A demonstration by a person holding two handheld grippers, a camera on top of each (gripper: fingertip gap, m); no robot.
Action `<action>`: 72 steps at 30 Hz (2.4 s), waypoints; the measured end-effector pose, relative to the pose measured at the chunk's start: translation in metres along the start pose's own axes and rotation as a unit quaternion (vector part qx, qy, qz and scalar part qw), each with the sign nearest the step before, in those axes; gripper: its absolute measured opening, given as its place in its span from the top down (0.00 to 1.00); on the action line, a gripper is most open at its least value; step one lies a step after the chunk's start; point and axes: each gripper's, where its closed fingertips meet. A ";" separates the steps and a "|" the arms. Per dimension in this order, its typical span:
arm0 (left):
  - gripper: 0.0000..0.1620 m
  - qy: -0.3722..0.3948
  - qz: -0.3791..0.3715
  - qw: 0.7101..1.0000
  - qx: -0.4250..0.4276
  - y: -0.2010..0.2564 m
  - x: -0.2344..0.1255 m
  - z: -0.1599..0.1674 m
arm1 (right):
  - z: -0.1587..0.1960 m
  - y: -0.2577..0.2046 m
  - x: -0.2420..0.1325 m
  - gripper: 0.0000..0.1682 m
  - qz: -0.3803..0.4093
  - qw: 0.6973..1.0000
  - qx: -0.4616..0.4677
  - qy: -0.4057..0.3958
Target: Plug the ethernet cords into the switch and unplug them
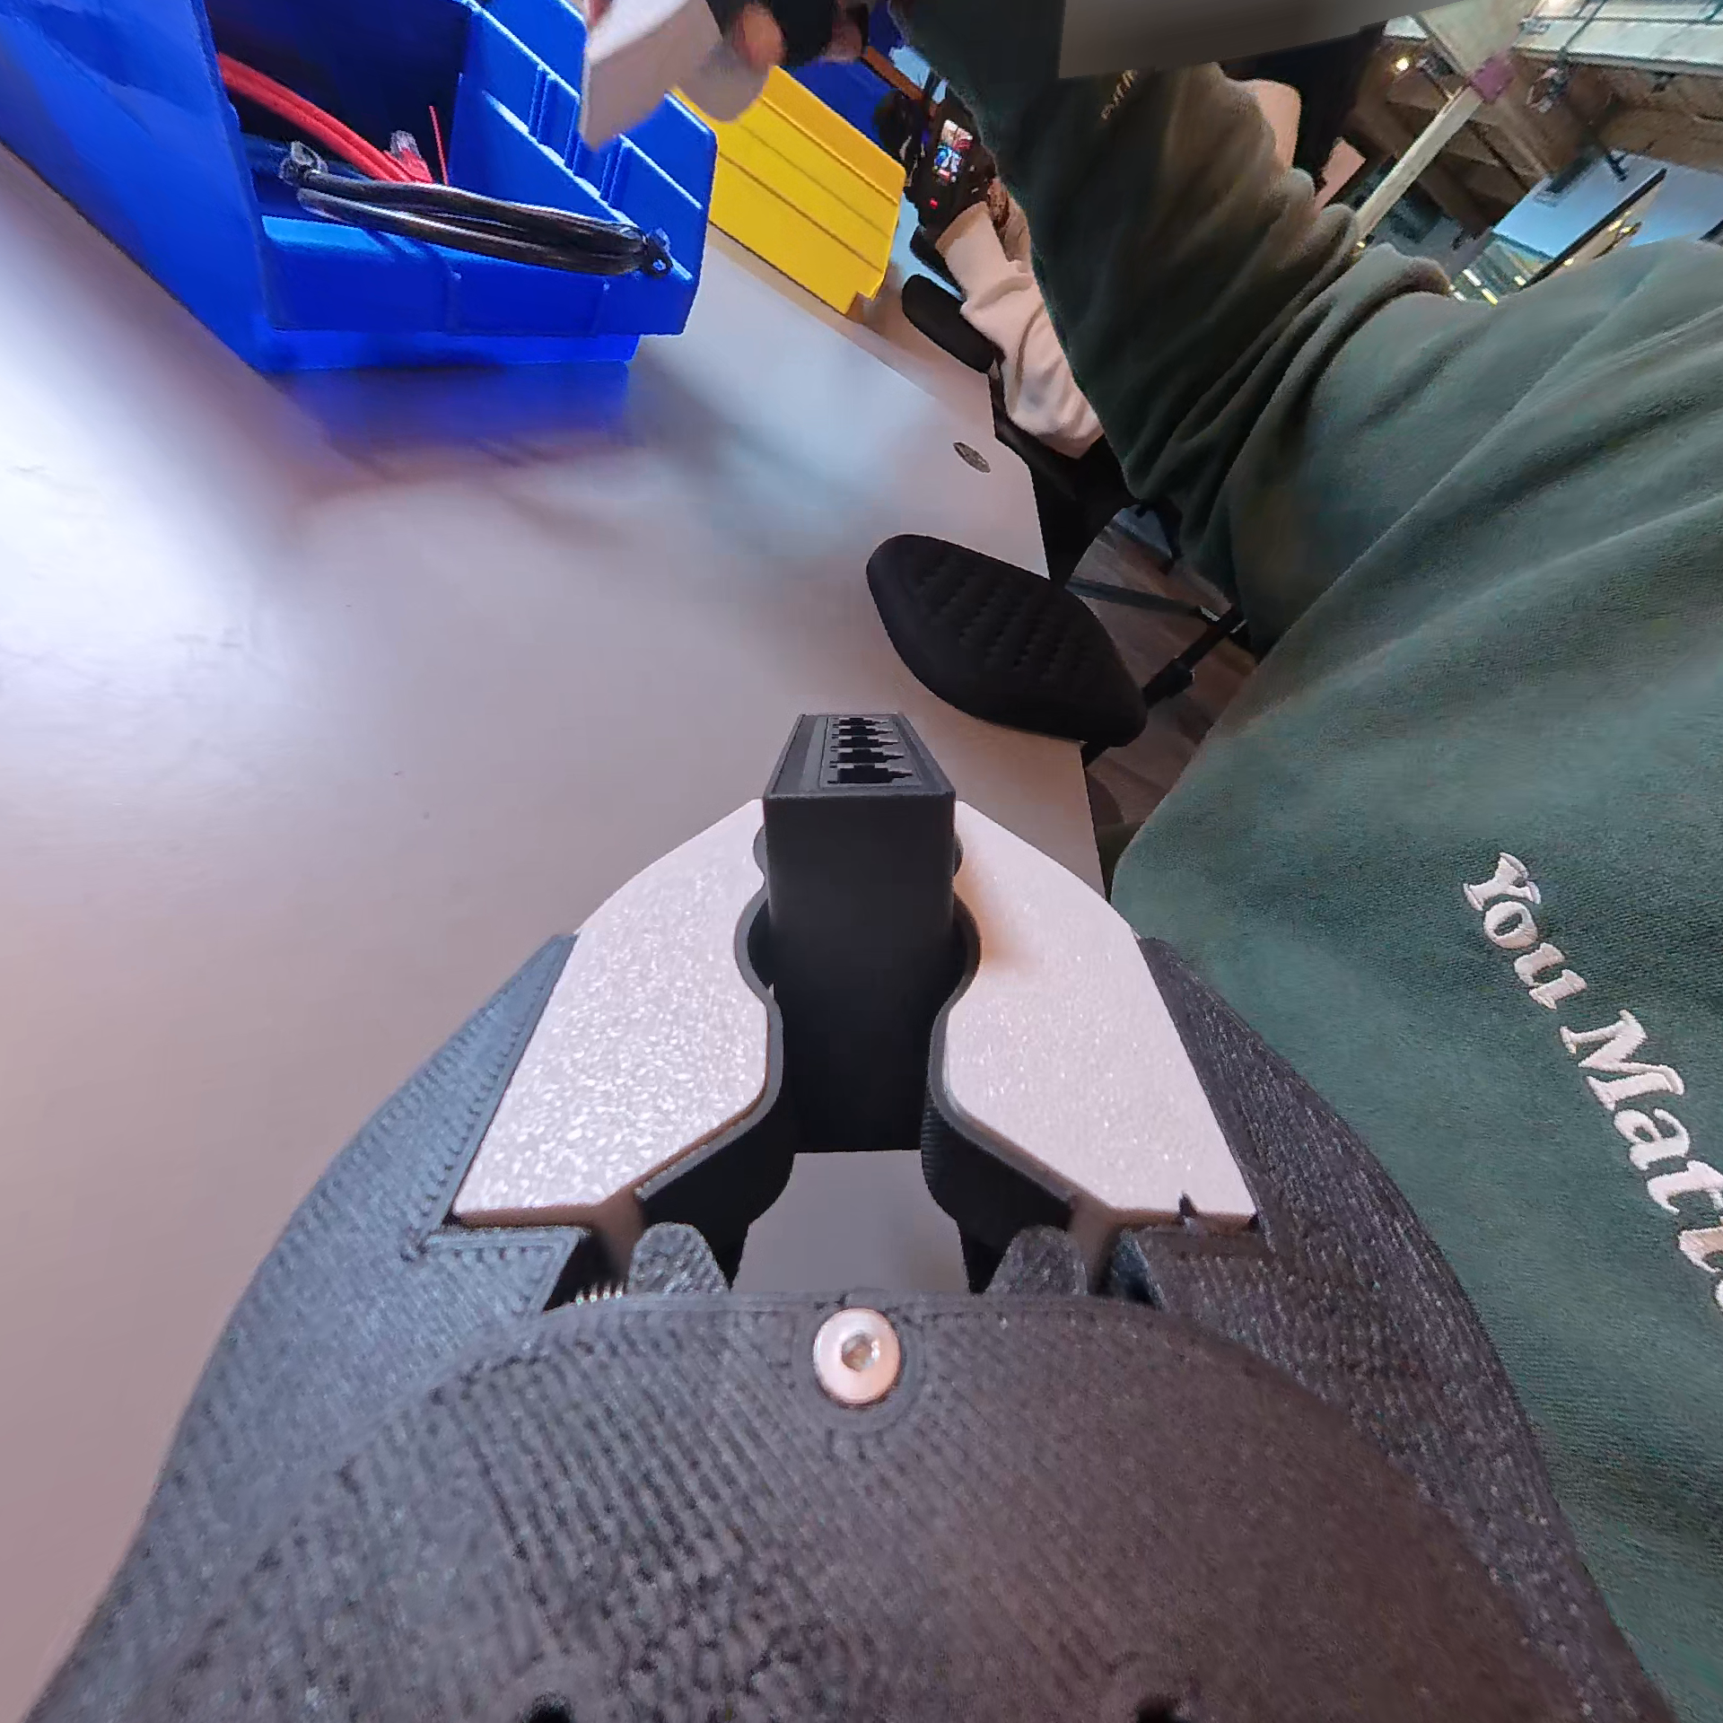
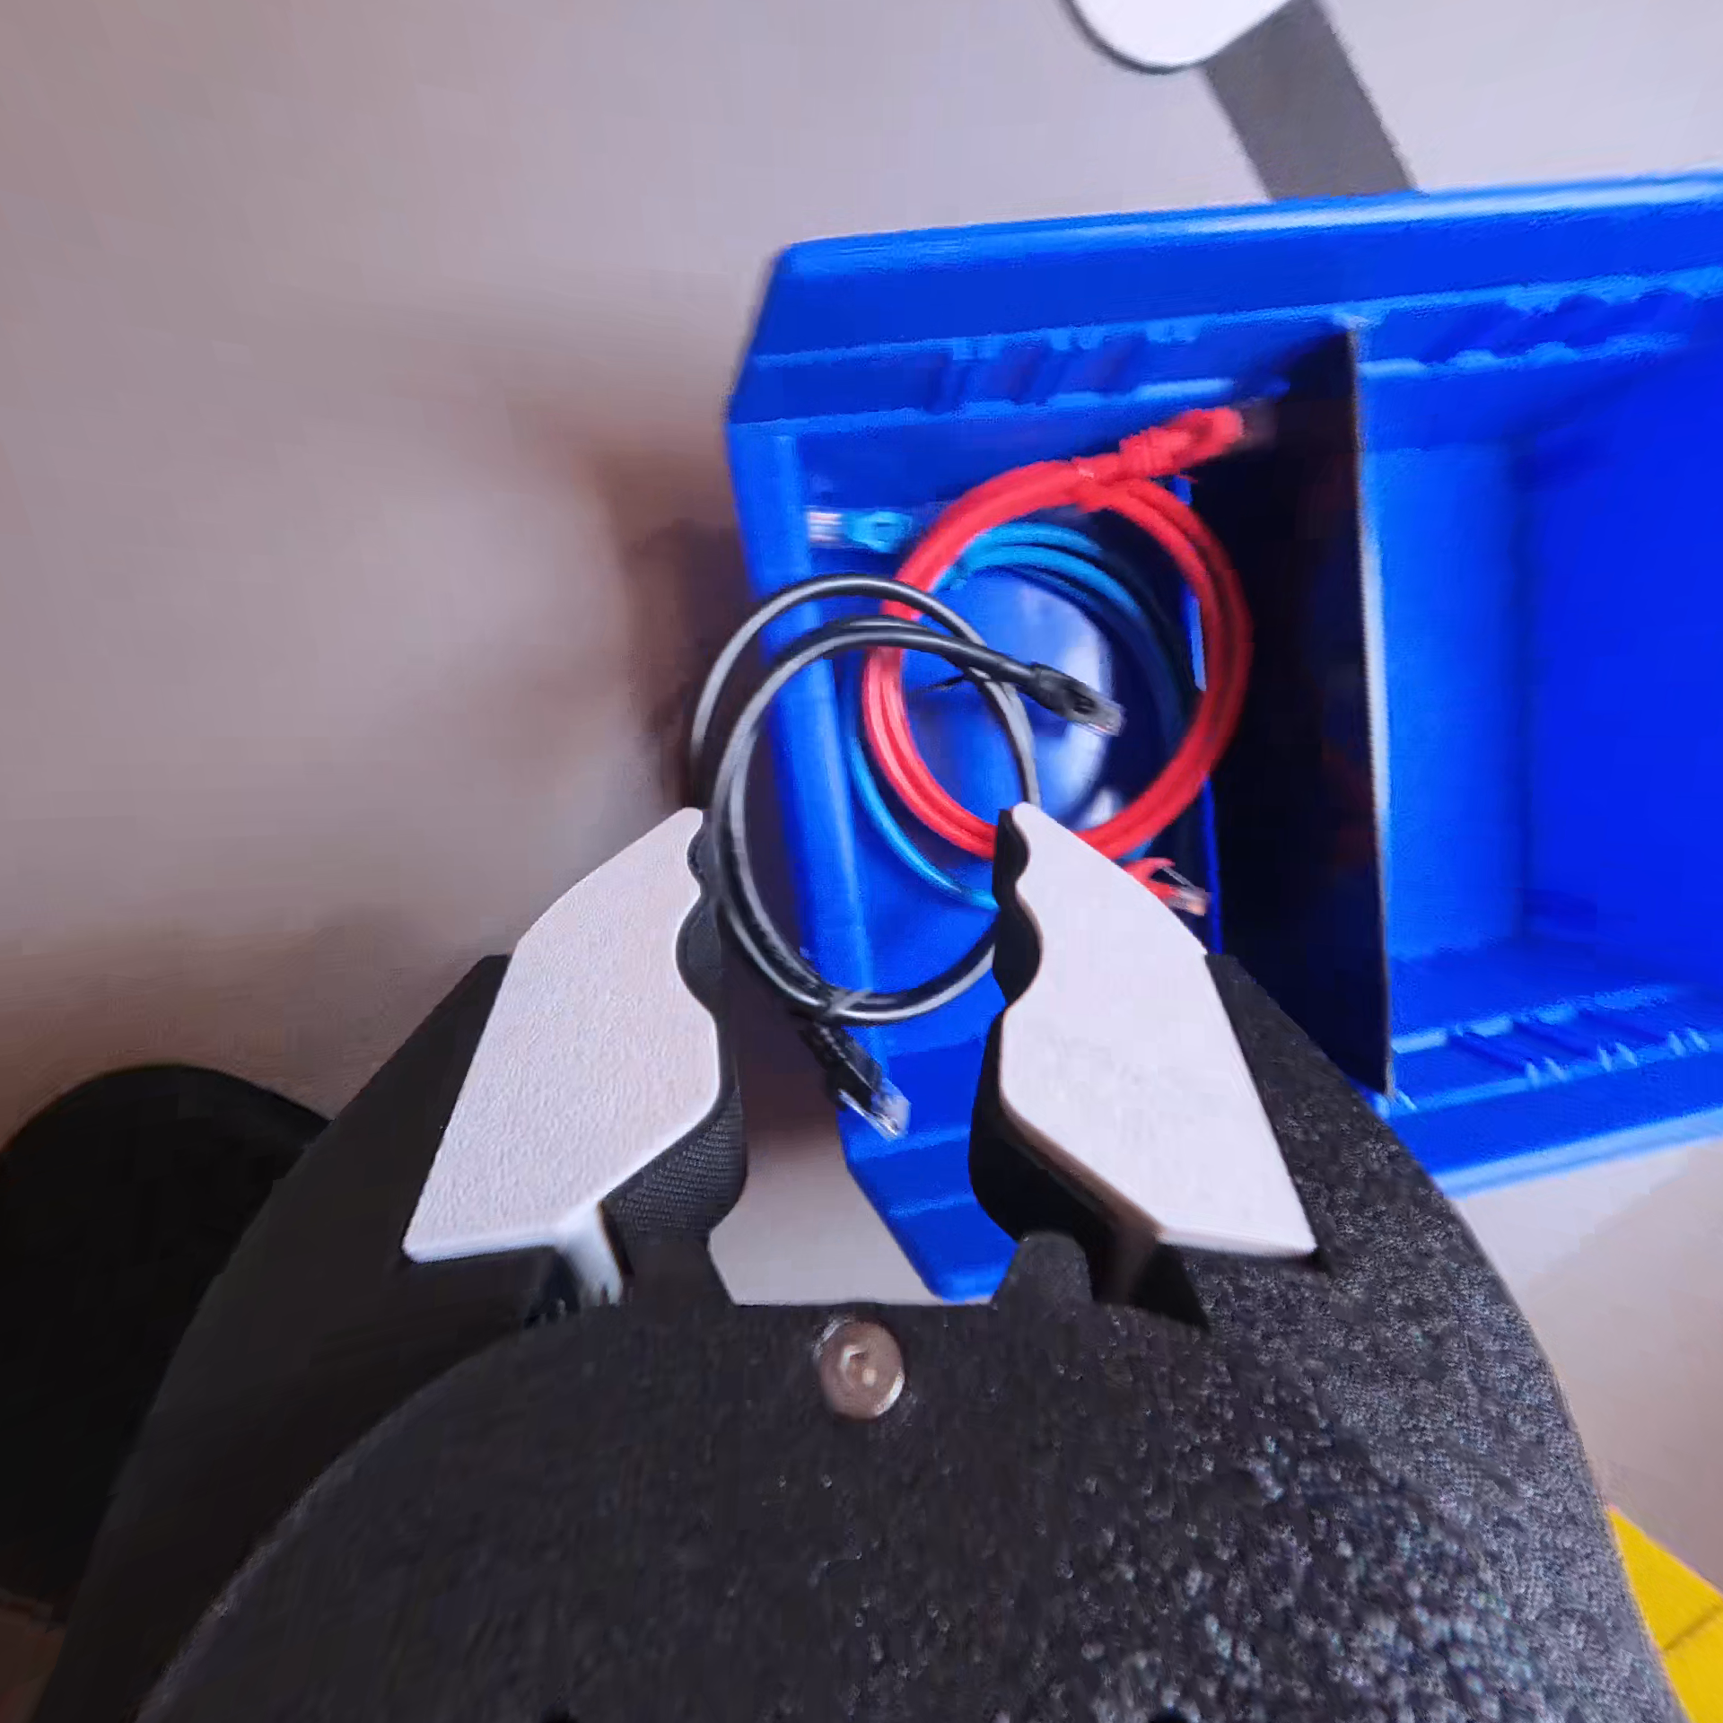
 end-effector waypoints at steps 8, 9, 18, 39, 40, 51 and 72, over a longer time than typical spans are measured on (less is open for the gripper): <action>0.82 -0.004 0.003 1.000 -0.003 -0.001 0.000 0.002 | 0.018 -0.027 0.036 0.92 0.075 0.979 -0.171 -0.080; 0.82 -0.005 0.003 1.000 -0.004 -0.001 0.000 0.003 | 0.009 -0.031 0.029 0.92 0.051 0.985 -0.152 -0.058; 0.82 -0.014 0.002 1.000 -0.001 0.000 0.001 0.006 | -0.027 0.039 -0.017 0.80 -0.162 0.942 0.282 0.084; 0.82 0.069 -0.016 0.997 -0.042 -0.019 -0.009 -0.013 | -0.109 -0.133 -0.025 0.77 -0.105 0.936 -0.049 0.332; 0.82 0.086 -0.014 0.995 -0.054 -0.020 -0.011 -0.018 | -0.112 -0.155 -0.020 0.75 -0.111 0.928 -0.074 0.348; 0.82 0.179 0.026 0.966 -0.184 -0.031 -0.015 -0.029 | -0.125 -0.248 0.051 0.58 0.070 0.903 -0.265 0.331; 0.83 -0.143 0.101 0.984 -0.035 0.013 0.024 0.039 | -0.073 -0.262 0.033 0.63 -0.009 0.770 -0.617 0.162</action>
Point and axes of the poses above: each gripper's, where its closed fingertips meet, x out along the fingers, z out of its underside, y = z × x across the jaws, and after that the axes turned 1 degree about x, right-handed
